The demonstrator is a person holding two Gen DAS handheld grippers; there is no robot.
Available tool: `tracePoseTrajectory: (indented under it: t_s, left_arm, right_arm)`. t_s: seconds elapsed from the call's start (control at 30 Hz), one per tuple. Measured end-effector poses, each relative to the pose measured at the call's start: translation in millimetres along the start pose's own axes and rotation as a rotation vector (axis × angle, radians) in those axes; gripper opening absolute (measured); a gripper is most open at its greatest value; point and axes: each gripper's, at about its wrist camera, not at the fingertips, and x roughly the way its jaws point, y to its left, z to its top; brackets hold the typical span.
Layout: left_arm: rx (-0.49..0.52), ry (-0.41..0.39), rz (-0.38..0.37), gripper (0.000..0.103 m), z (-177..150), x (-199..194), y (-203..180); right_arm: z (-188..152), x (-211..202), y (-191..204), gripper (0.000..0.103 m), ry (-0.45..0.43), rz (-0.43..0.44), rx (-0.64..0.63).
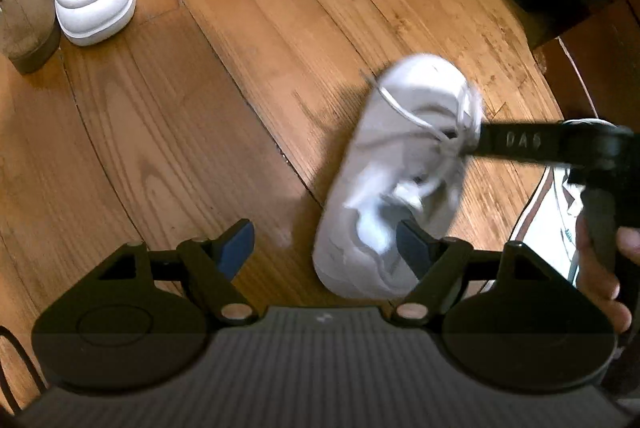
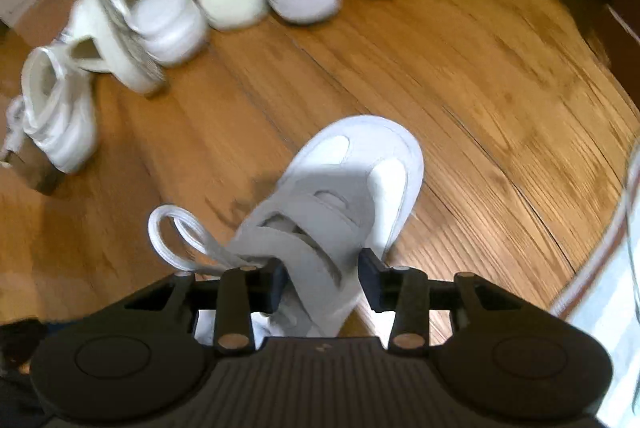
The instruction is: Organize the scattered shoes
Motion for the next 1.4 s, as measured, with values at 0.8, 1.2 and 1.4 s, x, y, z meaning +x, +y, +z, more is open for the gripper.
tracePoseTrajectory:
  t_s: [0.8, 1.2, 1.4]
  left_arm:
    - [0.095, 0.088, -0.024, 0.078, 4, 5, -19]
    - [0.427, 0.105, 0.181, 0.078, 83, -9, -77]
    - [0.574, 0.043, 0.144, 0.078, 105, -8, -112]
  right_arm:
    - [20, 37, 43, 0.084, 0.098, 0.18, -0.962]
    - [48, 20, -28, 0.056, -0.075, 0.025, -0.1]
    - [69, 13, -100, 0.056, -0.036, -0.042, 0.283]
